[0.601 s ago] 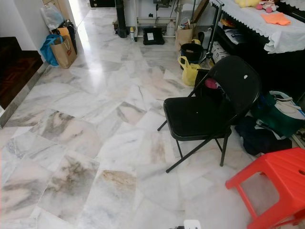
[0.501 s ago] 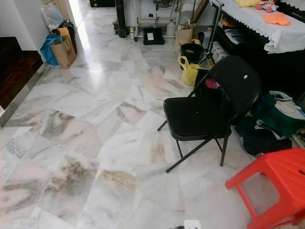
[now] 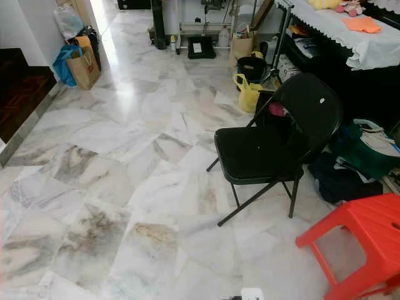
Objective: Setting the table
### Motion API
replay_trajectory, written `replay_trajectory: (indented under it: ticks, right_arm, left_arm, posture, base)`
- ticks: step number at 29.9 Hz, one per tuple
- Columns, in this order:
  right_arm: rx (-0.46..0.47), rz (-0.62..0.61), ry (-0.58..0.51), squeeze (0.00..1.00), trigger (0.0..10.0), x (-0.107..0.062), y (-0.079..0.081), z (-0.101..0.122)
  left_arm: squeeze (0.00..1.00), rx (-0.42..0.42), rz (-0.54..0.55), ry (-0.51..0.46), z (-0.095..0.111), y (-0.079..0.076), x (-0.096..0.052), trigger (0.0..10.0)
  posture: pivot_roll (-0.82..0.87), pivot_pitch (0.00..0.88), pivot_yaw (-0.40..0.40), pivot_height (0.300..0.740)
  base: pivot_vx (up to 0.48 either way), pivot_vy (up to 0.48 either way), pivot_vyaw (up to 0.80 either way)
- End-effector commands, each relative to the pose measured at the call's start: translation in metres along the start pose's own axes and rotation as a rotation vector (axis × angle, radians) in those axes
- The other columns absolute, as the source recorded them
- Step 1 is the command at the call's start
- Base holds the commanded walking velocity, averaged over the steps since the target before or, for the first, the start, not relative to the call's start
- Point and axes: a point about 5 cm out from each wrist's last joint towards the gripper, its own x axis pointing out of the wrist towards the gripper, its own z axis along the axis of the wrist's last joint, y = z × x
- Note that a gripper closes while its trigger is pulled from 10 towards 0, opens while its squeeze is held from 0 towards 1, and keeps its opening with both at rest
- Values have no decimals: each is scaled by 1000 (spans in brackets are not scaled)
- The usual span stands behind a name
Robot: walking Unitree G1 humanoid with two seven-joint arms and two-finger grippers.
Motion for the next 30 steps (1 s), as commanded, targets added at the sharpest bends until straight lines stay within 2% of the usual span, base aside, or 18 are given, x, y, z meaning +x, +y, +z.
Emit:
replay_trajectory:
  ticks: [1, 23, 30]
  right_arm:
    - [235, -13, -86, 0, 10000, 4, -37, 42]
    - [227, -21, -76, 0, 10000, 4, -38, 40]
    - [213, -13, -69, 0, 10000, 4, -38, 41]
  left_arm:
    - [0, -113, -25, -40, 38, 12, 9, 10000]
    - [0, -115, -29, -35, 35, 10, 8, 10000]
    - [0, -118, -26, -40, 37, 11, 8, 10000]
  posture:
    - [1, 92, -1, 740]
    - [5, 42, 5, 740]
    - [9, 61, 5, 740]
  base:
    - [0, 0, 0]
    - [0, 0, 0]
    - [0, 0, -725]
